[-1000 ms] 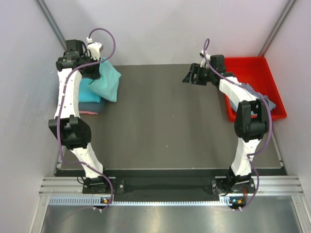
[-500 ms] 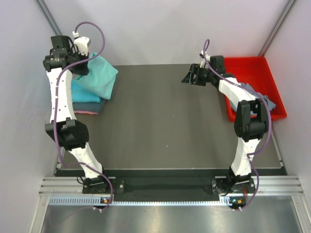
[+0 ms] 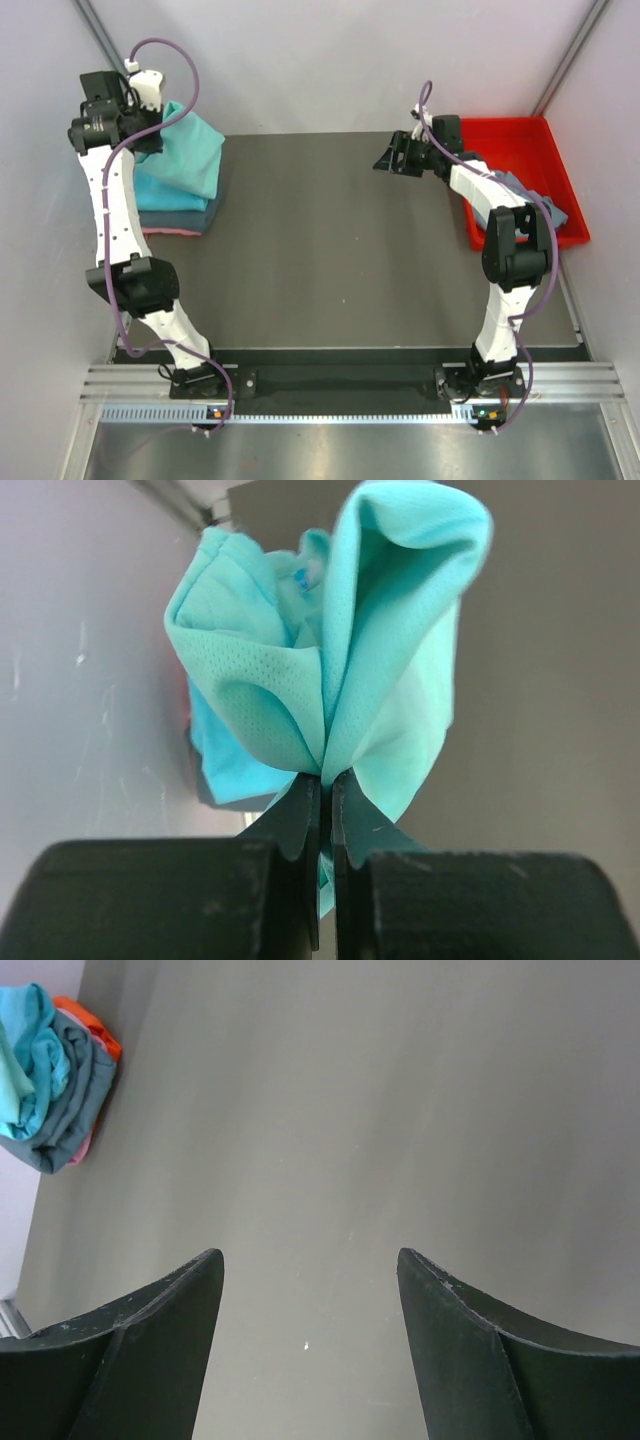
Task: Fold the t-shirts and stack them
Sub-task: Neatly place the folded tshirt to the corner
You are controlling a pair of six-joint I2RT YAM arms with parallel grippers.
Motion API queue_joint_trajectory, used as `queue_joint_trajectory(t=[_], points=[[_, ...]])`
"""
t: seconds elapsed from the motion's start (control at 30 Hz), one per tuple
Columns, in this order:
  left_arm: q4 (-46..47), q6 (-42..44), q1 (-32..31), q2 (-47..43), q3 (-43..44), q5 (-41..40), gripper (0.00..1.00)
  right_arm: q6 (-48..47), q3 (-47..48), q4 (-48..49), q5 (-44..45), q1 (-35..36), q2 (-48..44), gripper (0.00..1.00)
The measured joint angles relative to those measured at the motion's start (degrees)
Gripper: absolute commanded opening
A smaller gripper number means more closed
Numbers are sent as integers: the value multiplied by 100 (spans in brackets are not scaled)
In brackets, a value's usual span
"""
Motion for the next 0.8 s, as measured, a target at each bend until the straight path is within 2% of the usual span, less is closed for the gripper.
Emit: queue_joint_trajectory(t=[0.4, 0.8], points=[[17, 68, 83, 501, -254, -809, 0, 42, -170, 179, -66, 2, 0, 70], [378, 107, 83, 1034, -251, -2052, 0, 83, -271, 243, -83, 0, 0, 70]])
